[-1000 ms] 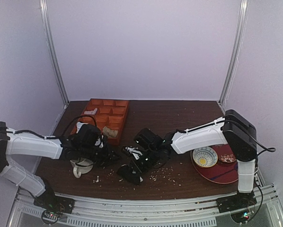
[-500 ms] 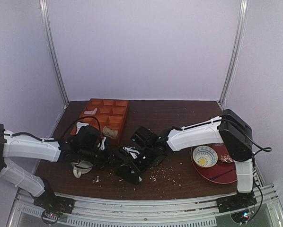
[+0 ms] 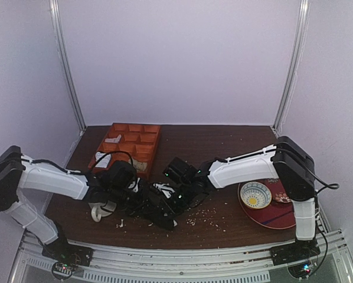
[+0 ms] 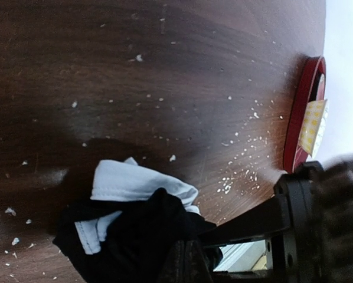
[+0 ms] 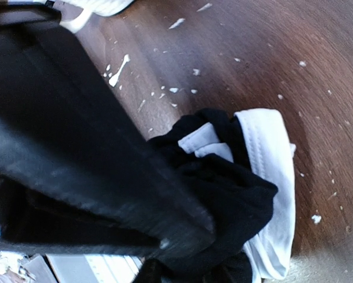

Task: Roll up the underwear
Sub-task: Adjust the underwear at the center of the board.

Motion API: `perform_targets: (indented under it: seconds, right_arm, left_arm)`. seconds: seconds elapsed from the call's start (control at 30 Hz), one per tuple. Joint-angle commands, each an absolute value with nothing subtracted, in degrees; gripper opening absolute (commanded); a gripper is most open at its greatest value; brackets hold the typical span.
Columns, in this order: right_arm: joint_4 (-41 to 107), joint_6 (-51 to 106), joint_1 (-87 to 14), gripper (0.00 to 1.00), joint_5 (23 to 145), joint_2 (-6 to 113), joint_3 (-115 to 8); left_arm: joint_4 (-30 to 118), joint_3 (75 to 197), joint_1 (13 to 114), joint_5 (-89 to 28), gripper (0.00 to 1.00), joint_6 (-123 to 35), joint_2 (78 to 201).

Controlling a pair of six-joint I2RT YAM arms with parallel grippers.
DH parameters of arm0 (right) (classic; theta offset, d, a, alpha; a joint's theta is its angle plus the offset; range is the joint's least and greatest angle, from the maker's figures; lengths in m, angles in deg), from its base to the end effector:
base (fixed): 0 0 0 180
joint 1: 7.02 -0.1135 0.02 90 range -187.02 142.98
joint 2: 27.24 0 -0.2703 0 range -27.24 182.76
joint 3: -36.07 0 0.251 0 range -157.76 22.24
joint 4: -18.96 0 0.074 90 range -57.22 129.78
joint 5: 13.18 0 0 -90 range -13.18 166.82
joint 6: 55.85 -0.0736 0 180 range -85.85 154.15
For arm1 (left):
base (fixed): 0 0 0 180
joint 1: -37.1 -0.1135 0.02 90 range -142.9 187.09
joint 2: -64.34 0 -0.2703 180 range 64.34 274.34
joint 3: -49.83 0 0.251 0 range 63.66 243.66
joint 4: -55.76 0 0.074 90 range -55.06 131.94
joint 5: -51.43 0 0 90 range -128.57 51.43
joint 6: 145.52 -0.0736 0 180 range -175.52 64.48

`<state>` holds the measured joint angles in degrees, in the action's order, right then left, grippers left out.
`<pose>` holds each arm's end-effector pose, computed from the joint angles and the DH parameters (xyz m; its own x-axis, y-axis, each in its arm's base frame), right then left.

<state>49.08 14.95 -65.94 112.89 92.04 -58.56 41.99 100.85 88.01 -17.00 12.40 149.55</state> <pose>0.1990 0.4140 0.1355 -0.6836 -0.6191 -0.3866 -0.6807 0.3494 0.6439 0.1684 -0.2502 0.1360 -0.9887 -0.1496 0.0013 -0.1043 0.6828 -0.7232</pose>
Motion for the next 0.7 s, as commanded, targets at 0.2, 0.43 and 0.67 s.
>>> perform_targets:
  seconds: [0.2,0.43,0.67]
  right_arm:
    - [54.09,17.69,-65.22,0.25,107.41,88.68,-53.32]
    - [55.60,20.09,-64.38,0.28,105.47,83.45,-49.75]
    - [54.84,20.13,-64.25,0.08,107.33,83.49,-48.67]
  left_arm:
    - [31.98,99.57,88.69,-19.39,0.00,15.94,153.69]
    - [32.35,99.35,88.69,-19.31,0.00,16.15,155.13]
    - [32.65,99.83,88.70,-19.12,0.00,15.88,155.30]
